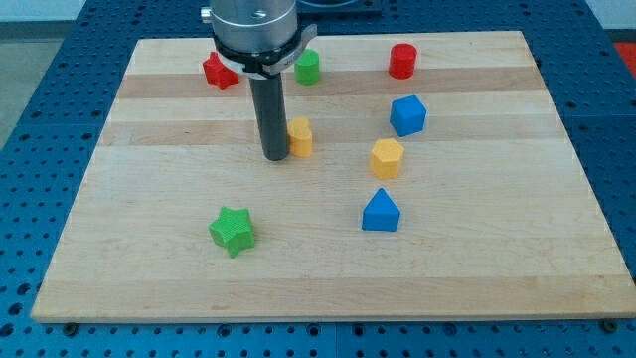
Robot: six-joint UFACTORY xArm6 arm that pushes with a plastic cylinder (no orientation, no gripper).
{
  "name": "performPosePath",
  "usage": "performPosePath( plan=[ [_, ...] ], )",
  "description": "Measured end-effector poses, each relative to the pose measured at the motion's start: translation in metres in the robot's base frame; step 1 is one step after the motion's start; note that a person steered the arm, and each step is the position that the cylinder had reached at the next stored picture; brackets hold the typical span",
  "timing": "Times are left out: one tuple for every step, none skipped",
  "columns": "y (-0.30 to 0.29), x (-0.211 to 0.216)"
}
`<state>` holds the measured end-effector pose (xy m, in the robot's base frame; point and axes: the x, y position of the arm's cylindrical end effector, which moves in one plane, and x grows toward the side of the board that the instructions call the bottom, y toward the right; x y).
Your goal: Push the red star downwards
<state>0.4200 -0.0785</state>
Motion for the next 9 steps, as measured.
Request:
performPosePath(
  plan=[
    [-0.053,-0.023],
    [-0.098,-0.056],
    [-0.127,-0.101],
    [-0.149,-0.143],
    [-0.137,-0.152],
    [-0.097,-0.197],
    [-0.095,-0.199],
    [-0.091,-0.183],
    [-0.091,-0.163]
  ],
)
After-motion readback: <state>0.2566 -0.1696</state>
